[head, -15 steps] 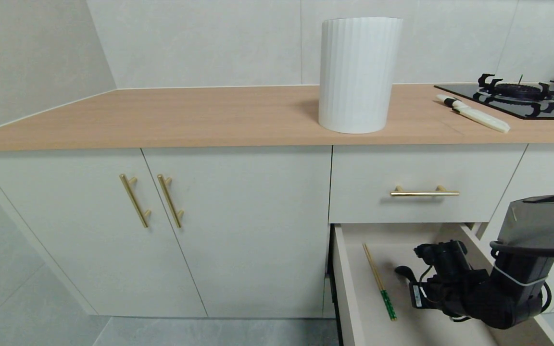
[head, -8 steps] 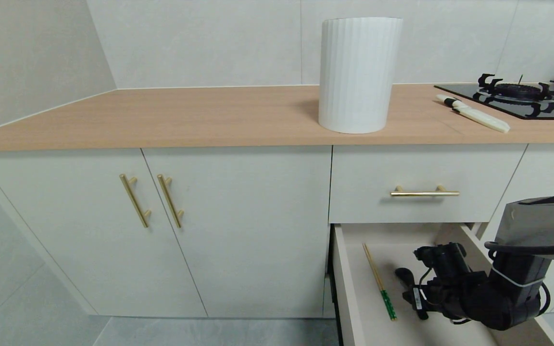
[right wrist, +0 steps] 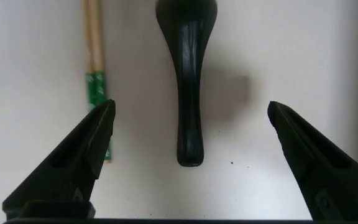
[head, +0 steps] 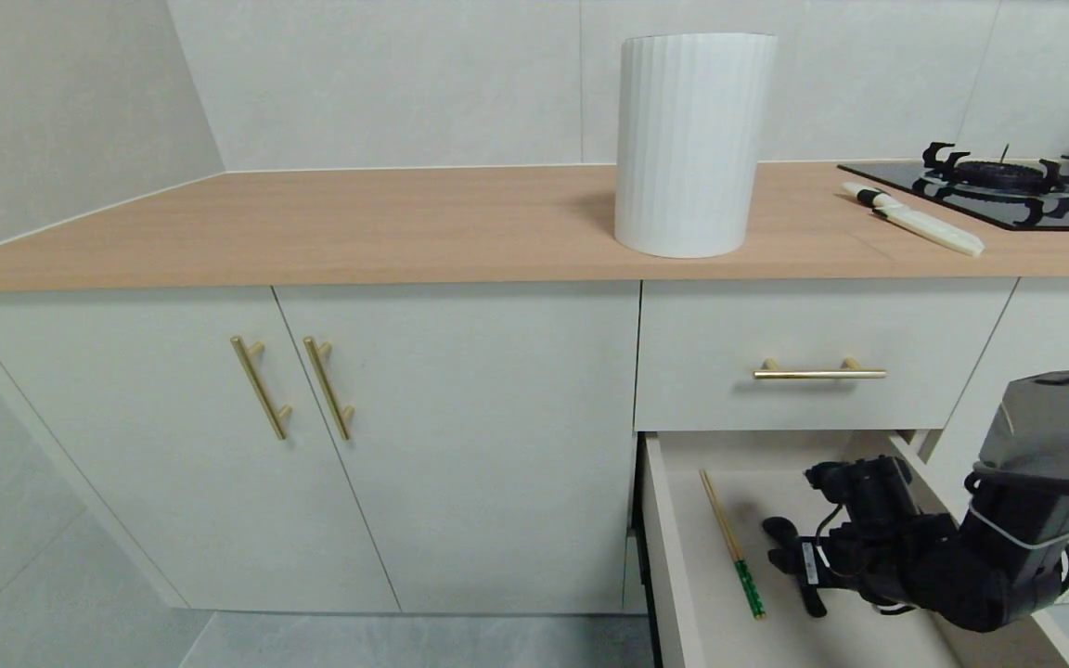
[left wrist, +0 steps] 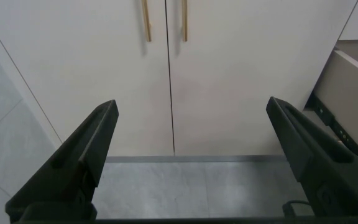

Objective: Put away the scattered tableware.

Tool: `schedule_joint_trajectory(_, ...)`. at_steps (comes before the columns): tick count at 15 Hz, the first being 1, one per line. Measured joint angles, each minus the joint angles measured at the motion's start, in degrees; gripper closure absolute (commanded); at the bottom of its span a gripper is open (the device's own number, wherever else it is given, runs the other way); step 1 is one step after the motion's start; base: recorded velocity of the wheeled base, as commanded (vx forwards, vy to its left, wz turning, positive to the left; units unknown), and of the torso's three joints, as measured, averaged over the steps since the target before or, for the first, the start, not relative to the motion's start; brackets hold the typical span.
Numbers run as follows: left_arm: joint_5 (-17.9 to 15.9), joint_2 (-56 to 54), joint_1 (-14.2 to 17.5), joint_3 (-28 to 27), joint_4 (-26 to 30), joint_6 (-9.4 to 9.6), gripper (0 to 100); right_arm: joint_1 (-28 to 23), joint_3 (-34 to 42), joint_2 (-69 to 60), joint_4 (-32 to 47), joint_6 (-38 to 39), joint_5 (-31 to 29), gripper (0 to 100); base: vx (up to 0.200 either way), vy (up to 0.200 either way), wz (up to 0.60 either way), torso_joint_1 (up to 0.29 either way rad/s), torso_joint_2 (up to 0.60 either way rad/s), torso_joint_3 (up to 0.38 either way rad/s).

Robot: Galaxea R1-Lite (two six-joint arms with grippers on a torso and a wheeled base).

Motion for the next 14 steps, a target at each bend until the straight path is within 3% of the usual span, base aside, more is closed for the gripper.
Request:
schedule_joint_trajectory(4, 0.0, 0.0, 0.0, 0.0, 0.0, 0.0, 0, 0.0, 0.9, -11.7, 7.9, 0.0, 1.8, 0, 0.0, 0.0, 0.0, 0.0, 0.0, 0.0)
schedule_joint_trajectory(9, 0.0, 0.0, 0.0, 0.0, 0.0, 0.0, 0, 0.4, -4.2, -31.4, 37.0, 0.0, 7.9, 0, 0.0, 0.0, 0.0, 0.0, 0.0, 0.0)
schedule_joint_trajectory(10, 0.0, 0.0, 0.0, 0.0, 0.0, 0.0, 0, 0.9, -5.7, -34.2, 40.0, 0.0, 8.6, 0, 0.0, 0.0, 0.0, 0.0, 0.0, 0.0)
schedule_joint_trajectory(14, 0.0, 0.0, 0.0, 0.0, 0.0, 0.0, 0, 1.5, -7.1, -39.0, 40.8, -0.1, 8.8, 0, -0.15, 0.0, 0.0, 0.002, 0.0, 0.001)
